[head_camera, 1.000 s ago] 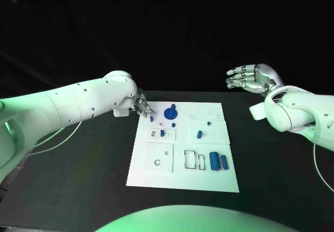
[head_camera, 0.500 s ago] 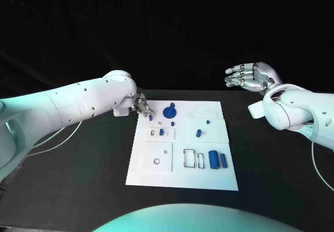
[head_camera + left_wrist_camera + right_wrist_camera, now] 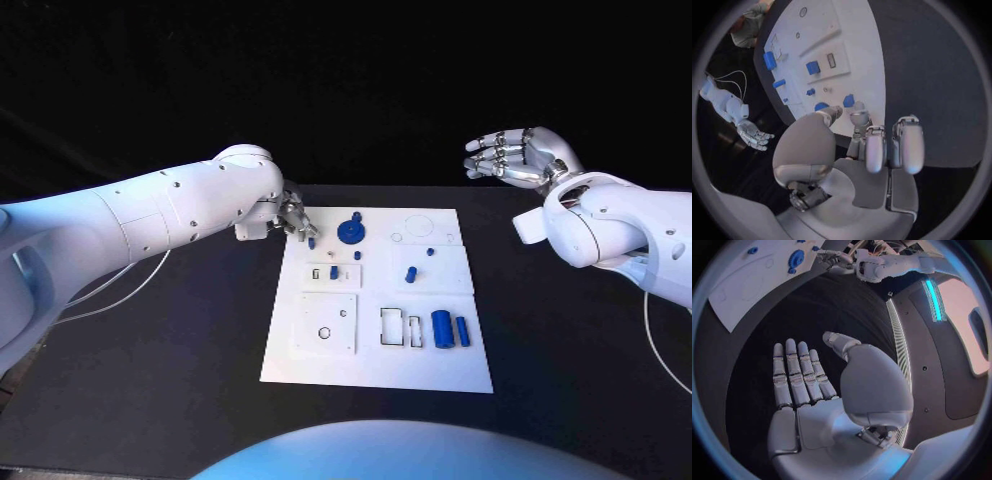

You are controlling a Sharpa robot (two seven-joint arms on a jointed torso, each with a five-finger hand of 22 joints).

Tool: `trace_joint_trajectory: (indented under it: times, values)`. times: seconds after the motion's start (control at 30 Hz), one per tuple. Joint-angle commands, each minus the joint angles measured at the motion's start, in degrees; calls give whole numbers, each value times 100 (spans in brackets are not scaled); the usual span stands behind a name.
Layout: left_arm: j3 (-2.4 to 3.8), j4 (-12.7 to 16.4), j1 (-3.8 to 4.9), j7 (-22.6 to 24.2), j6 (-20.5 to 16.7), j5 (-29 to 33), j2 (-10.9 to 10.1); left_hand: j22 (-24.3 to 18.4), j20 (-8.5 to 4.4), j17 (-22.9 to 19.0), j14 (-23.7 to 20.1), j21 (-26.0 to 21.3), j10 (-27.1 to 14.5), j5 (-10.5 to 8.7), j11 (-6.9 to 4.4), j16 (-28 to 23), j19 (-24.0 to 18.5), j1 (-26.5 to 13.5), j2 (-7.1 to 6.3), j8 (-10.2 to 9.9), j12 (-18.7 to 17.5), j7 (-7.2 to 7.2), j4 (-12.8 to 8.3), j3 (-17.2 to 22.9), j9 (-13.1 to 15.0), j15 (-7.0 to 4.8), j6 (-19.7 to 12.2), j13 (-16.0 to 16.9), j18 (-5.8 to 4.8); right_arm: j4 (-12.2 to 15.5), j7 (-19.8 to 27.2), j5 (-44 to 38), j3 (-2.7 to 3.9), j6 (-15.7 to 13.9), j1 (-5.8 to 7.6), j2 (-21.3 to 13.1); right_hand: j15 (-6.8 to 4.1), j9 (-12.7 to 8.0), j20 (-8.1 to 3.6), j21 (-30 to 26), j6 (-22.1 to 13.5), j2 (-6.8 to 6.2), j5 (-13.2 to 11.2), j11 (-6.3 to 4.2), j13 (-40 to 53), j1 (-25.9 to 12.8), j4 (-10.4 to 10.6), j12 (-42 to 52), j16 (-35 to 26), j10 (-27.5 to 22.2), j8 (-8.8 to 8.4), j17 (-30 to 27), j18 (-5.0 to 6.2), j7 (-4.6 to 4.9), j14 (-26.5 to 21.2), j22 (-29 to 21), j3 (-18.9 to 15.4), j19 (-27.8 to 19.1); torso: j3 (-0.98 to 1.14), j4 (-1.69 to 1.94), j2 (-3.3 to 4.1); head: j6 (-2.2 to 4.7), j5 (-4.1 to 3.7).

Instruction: Assemble the parts on the task board

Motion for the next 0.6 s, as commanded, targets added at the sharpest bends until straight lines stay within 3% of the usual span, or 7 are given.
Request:
trace_joint_trajectory:
  times: [0.03, 0.6]
  values:
    - [-1, -11, -8, 73, 119, 47, 22, 184, 43, 1440, 575, 32, 17, -24, -4, 38, 69, 65, -3, -3, 23, 3, 19, 21, -8, 21, 53, 9, 17, 4, 62, -53, 1, 83, -2, 7, 36, -5, 22, -20, -33, 13, 19, -10, -5, -67, 10, 36, -27, -45, -33, -8, 62, 391, -10, -5, -31, -31, 1, -1, 5, 1, -5]
    - [-11, -42, -35, 108, 144, 75, 43, 188, 43, 1439, 575, 33, 24, -24, -7, 38, 71, 97, 0, -4, 34, 0, 11, 27, -11, 19, 62, 16, 17, -5, 65, -53, 1, 87, -4, 27, 36, -5, 22, -20, -33, 13, 19, -10, -5, -67, 10, 36, -27, -45, -33, -8, 62, 391, -10, -5, -31, -31, 1, 0, -1, -33, -18]
